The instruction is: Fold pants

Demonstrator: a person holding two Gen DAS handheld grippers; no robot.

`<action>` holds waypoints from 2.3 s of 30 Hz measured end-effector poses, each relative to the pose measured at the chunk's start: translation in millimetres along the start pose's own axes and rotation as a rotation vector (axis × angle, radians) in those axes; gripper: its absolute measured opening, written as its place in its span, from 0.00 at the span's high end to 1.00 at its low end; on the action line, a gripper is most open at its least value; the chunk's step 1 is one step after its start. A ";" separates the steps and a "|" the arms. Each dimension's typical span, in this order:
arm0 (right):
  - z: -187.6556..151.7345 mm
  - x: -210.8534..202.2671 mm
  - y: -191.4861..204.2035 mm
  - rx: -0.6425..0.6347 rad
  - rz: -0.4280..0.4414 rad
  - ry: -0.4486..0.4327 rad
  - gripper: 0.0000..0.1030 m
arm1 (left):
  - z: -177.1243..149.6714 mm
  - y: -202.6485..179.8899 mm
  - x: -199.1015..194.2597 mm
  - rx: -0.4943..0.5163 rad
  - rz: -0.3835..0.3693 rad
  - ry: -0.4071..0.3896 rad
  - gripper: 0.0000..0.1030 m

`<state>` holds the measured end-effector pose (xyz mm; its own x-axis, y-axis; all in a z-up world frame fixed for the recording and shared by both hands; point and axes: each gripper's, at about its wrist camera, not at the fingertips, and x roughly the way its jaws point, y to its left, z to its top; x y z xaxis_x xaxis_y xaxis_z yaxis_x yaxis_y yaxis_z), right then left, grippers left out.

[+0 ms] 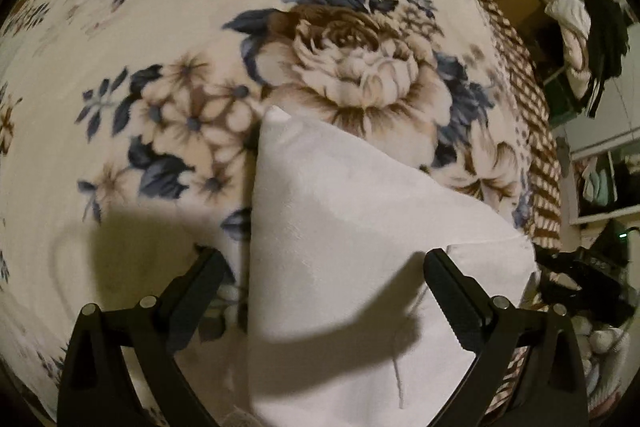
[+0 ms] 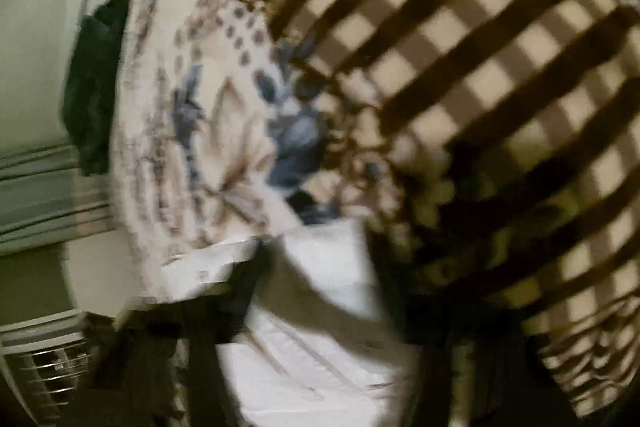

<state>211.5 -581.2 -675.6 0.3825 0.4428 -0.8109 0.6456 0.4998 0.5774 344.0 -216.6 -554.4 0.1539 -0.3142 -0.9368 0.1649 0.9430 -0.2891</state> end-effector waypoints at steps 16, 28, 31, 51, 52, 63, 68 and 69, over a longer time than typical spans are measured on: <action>11.6 -17.3 17.2 -0.121 -0.122 -0.074 0.74 | -9.2 17.6 11.6 -0.042 0.021 0.039 0.00; -89.9 -28.9 -92.7 0.311 0.097 -0.004 0.43 | -38.5 33.1 -4.3 -0.129 -0.049 0.081 0.00; -99.0 -25.9 -92.7 0.318 0.113 -0.030 0.85 | -46.7 33.0 6.7 -0.110 -0.021 0.105 0.00; -170.5 18.3 -99.4 0.279 0.358 0.089 0.17 | -66.9 51.4 24.2 -0.204 -0.201 0.152 0.00; -169.2 27.3 -97.2 0.287 0.382 0.082 0.17 | -68.6 51.7 26.3 -0.210 -0.215 0.150 0.00; -178.7 11.8 -75.3 0.222 0.487 -0.074 0.11 | -67.7 58.0 34.3 -0.242 -0.274 0.149 0.00; -167.2 29.4 -69.9 0.192 0.421 -0.034 0.10 | -71.6 58.2 38.3 -0.244 -0.285 0.143 0.00; -167.3 26.9 -65.2 0.177 0.413 -0.035 0.10 | -71.2 58.8 39.4 -0.248 -0.288 0.141 0.00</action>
<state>69.1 -477.4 -719.1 0.6518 0.5515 -0.5207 0.5366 0.1499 0.8304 290.4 -165.7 -622.4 -0.0025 -0.5675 -0.8234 -0.0612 0.8219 -0.5663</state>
